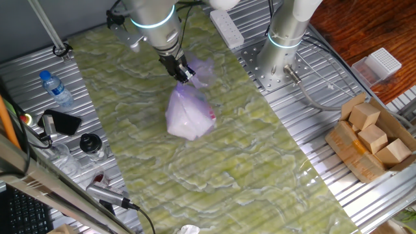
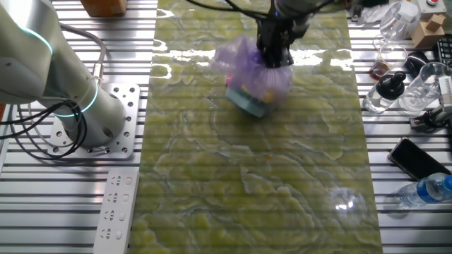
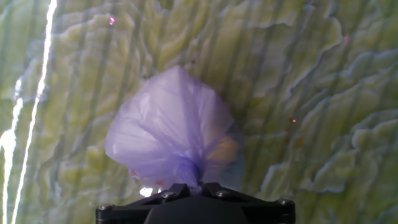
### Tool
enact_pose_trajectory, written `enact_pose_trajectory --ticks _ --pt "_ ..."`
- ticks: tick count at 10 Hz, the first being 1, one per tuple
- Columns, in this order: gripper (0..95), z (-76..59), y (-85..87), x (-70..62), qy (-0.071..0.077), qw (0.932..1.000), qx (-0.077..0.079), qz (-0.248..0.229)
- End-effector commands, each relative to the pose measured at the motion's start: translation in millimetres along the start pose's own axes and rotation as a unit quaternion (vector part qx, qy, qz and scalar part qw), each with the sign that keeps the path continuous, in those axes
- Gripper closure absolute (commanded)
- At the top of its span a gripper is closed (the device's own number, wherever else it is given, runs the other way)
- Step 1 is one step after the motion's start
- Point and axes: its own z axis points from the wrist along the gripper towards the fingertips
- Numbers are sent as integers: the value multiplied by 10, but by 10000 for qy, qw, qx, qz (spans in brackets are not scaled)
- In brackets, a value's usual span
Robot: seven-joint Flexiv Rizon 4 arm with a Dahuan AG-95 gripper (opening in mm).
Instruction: Pick up a bag of things
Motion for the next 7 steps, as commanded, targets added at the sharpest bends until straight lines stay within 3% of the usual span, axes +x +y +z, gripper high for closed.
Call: enact_pose_trajectory --ticks 1,4,7 --pt "950 -84 40 24 -82 9998 40 175" --pt "950 -275 128 42 -79 9996 118 264" --pt "950 -377 165 24 -82 9990 123 421"
